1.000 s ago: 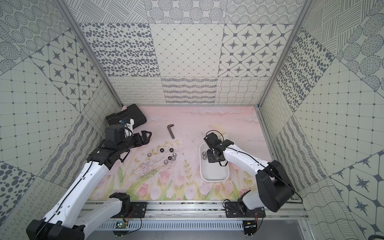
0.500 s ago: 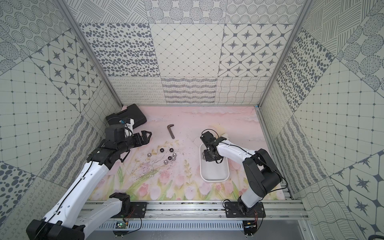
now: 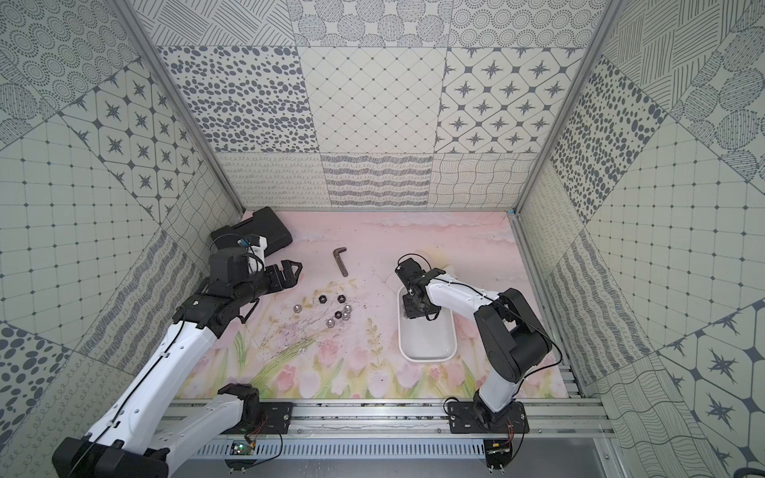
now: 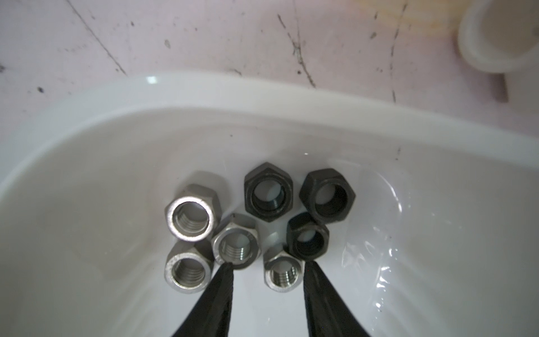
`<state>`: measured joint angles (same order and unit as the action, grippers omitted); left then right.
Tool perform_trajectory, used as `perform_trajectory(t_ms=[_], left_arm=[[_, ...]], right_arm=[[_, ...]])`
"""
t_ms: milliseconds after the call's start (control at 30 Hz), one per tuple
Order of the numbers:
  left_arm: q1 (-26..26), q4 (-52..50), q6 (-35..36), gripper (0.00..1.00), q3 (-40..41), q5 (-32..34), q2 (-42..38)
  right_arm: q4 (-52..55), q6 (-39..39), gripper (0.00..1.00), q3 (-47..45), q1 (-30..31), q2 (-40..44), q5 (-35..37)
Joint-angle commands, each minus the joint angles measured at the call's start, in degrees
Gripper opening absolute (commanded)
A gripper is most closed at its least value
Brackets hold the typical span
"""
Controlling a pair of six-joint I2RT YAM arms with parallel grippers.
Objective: Put the nuts on the desktop into the storage box
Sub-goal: Place the nut in the storage box, then pick up the nut from the center of the board.
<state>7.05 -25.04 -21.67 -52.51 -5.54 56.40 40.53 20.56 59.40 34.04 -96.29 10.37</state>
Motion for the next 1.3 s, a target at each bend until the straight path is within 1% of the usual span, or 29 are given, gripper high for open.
perform_trajectory(t_ms=[0,67,133,233,300,400,467,600,733,900,1267], left_arm=[[0.1,0.8,0.1,0.99,-0.2,-0.1,0.1],[0.0,0.9,0.1,0.99,-0.3,-0.3,0.2],[0.1,0.9,0.1,0.99,-0.4,-0.3,0.4],[0.1,1.0,0.1,0.99,-0.4,-0.2,0.4],[0.1,1.0,-0.3,0.99,-0.4,-0.2,0.3],[0.1,1.1,-1.2,0.99,-0.5,-0.1,0.5],[0.1,1.1,-1.3,0.99,-0.5,-0.3,0.8],[0.1,0.9,-1.2,0.99,-0.6,-0.1,0.8],[0.1,0.8,-0.9,0.99,-0.5,0.1,0.3],[0.1,0.8,-0.8,0.99,-0.3,0.1,0.3],[0.1,1.0,-0.8,0.99,-0.2,0.1,0.4]], right_arm=[[-0.7,0.0,0.44,1.0,0.0,4.2,1.1],[-0.7,-0.4,0.44,1.5,1.3,7.4,1.2],[-0.5,-1.5,0.45,2.9,4.1,10.3,0.3],[-0.6,-5.5,0.48,6.1,9.6,12.3,-1.5],[-0.8,-7.6,0.50,8.1,12.2,12.2,-4.5],[-2.4,-7.2,0.52,10.7,15.3,9.5,-7.1],[-4.8,-6.7,0.52,11.6,17.6,6.6,-7.2],[-6.7,-5.7,0.53,16.3,20.9,-2.3,-7.7],[-6.3,-5.4,0.52,22.0,21.9,-10.7,-8.0],[-4.6,-5.4,0.53,26.7,21.9,-17.0,-8.7],[-3.6,-4.3,0.53,28.5,22.5,-22.0,-8.9]])
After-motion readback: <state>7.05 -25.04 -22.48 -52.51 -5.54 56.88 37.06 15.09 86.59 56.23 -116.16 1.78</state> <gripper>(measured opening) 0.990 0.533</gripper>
